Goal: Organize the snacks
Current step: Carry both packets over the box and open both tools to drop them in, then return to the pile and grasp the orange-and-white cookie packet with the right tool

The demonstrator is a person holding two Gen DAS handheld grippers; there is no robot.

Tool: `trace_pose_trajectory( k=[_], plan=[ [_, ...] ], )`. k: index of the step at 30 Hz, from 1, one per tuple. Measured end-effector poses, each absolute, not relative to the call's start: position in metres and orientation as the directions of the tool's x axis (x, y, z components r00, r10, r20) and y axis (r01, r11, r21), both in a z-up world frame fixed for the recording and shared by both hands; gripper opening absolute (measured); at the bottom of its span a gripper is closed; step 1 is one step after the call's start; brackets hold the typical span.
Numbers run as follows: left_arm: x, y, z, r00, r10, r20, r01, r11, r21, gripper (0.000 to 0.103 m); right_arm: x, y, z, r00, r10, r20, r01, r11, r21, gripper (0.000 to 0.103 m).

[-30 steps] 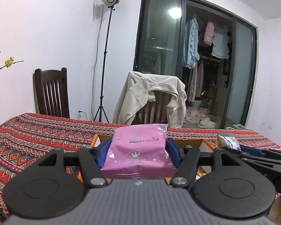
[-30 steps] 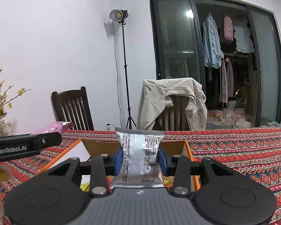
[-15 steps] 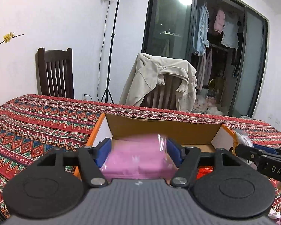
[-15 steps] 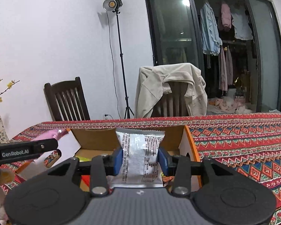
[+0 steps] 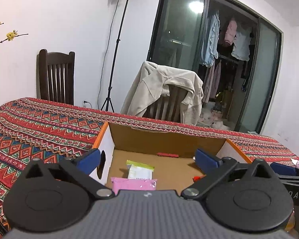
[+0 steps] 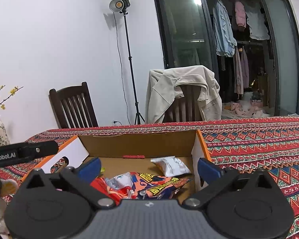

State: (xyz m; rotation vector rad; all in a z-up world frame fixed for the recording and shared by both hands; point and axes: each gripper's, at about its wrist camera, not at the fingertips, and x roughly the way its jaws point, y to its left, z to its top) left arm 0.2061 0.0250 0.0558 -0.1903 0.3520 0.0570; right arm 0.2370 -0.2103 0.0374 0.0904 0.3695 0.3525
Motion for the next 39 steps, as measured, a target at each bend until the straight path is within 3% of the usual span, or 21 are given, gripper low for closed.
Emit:
trace_pose_trajectory(
  k=[14,22,32,39],
  plan=[
    [0.2,0.024,0.066,0.901,0.073,-0.428,-0.151,0.977,-0.151,0.103,0.22,-0.213,0.048,0.882,0.349,-0.316,-0.319,0.937,0.143,0.103],
    [0.184,0.023,0.078,0.889,0.043,-0.457,-0.123,0.981,-0.148,0.103,0.197,-0.215,0.067,0.886,0.348,-0.308,-0.33,0.938,0.11,0.103],
    [0.131,0.02,0.093,0.912,0.045,-0.407,-0.095,0.99,-0.103,0.103,0.142,-0.226,0.075,0.875,0.361,-0.322,-0.363,0.93,0.054,0.103],
    [0.087,0.016,0.077,0.905,0.026,-0.424,-0.066,0.995,-0.08,0.103,0.106,-0.231,0.054,0.847,0.369,-0.382,-0.381,0.923,0.047,0.103]
  ],
)
